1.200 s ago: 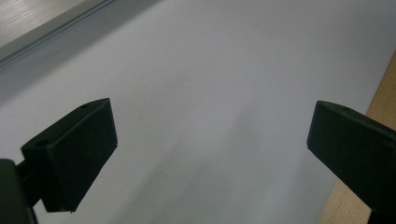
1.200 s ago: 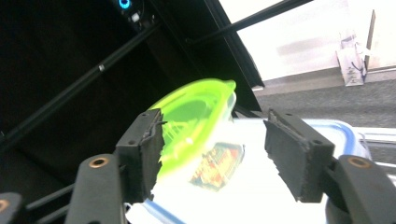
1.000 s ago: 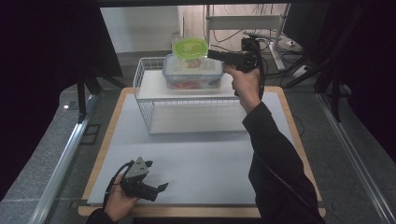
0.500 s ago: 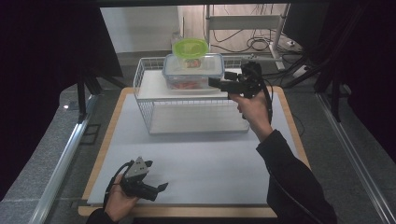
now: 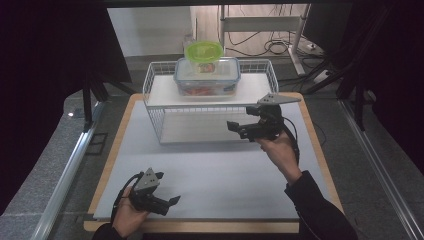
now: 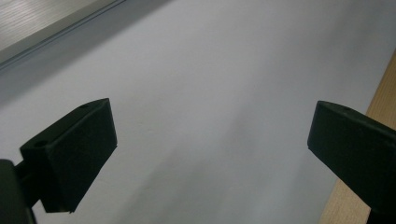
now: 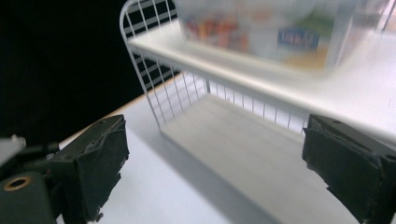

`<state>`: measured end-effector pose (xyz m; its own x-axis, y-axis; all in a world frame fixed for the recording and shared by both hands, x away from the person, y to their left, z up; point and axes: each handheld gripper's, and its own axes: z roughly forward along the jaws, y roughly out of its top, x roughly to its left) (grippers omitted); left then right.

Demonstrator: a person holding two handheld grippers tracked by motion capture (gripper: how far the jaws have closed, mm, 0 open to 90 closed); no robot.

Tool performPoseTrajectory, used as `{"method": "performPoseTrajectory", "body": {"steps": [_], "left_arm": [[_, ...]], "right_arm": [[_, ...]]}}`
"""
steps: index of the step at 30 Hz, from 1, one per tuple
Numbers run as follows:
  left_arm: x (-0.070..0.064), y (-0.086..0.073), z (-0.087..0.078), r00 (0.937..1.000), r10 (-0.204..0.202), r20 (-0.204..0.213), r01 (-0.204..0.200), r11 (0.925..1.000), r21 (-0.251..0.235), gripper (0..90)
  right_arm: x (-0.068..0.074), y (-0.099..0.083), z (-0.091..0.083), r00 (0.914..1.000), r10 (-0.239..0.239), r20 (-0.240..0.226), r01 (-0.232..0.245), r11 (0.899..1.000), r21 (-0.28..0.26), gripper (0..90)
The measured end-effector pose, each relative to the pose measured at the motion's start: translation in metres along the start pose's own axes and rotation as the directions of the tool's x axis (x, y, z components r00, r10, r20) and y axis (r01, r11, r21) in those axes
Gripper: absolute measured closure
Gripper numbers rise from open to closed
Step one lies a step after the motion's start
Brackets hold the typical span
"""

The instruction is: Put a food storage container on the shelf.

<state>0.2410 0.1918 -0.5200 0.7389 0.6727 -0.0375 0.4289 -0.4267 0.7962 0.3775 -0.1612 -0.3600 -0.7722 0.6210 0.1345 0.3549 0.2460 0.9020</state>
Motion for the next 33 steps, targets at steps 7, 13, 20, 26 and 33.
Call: {"method": "performPoseTrajectory", "body": {"steps": [7,13,20,26,33], "left_arm": [[0.000,0.000,0.000,1.0000,0.000,0.001,0.000,1.0000,0.001,1.4],[0.000,0.000,0.001,1.0000,0.001,0.003,-0.001,1.0000,0.003,1.4],[0.000,-0.001,0.001,1.0000,0.000,0.009,0.000,1.0000,0.006,1.4],[0.000,-0.001,0.002,1.0000,0.002,0.009,-0.002,0.9999,0.013,1.4],[0.001,-0.001,0.001,0.9999,0.005,0.009,-0.005,0.9999,0.011,1.4]], "right_arm": [[0.001,-0.036,-0.006,0.9998,-0.016,0.007,0.016,0.997,0.080,1.1],[0.002,-0.066,-0.012,0.9997,-0.020,-0.012,0.021,0.994,0.107,0.9],[0.012,-0.102,-0.015,0.9981,-0.061,0.014,0.058,0.990,0.129,0.4],[0.017,-0.138,-0.010,0.9935,-0.109,0.033,0.100,0.971,0.217,0.1],[0.010,-0.153,-0.005,0.9915,-0.118,0.053,0.098,0.953,0.286,0.2]]}}
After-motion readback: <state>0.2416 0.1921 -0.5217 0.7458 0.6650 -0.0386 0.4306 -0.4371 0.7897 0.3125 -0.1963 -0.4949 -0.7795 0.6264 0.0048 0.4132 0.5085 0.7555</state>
